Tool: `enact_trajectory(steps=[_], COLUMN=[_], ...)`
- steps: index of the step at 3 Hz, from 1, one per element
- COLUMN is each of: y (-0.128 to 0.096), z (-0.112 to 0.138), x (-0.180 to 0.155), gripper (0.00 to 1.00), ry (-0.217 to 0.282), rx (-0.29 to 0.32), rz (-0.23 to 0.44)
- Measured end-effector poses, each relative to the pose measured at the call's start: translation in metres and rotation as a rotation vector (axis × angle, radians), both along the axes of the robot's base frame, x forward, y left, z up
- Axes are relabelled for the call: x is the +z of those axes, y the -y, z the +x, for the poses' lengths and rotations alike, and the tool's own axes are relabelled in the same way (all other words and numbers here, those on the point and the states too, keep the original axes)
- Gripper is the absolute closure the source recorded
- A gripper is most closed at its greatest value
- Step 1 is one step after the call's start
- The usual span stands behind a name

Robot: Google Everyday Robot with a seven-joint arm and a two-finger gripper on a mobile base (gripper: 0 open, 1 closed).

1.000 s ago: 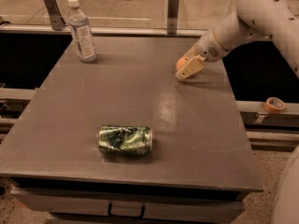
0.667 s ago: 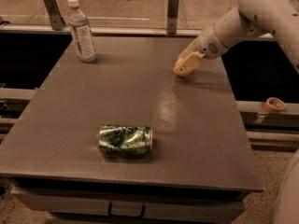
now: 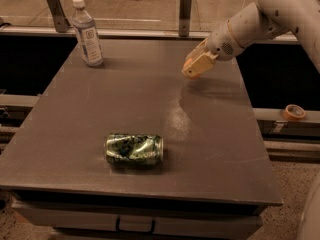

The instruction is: Move orange near green can

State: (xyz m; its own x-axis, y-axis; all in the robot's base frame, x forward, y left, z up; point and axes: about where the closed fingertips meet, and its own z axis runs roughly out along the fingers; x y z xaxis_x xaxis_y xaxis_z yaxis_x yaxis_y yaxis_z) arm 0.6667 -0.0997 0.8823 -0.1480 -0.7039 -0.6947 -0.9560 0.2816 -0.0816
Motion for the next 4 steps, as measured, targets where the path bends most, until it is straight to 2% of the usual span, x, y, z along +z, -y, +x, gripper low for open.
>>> enact_trajectory(steps=[1, 2, 4], y=[0.0, -0.015, -0.081], z=[0.0, -0.016, -0.081], x=[0.0, -0.008, -0.002], gripper=[1.0, 1.0, 1.0], ry=[0.0, -0.024, -0.06], rx=[0.0, 0.024, 0.173], rz=[0.0, 0.016, 0.097])
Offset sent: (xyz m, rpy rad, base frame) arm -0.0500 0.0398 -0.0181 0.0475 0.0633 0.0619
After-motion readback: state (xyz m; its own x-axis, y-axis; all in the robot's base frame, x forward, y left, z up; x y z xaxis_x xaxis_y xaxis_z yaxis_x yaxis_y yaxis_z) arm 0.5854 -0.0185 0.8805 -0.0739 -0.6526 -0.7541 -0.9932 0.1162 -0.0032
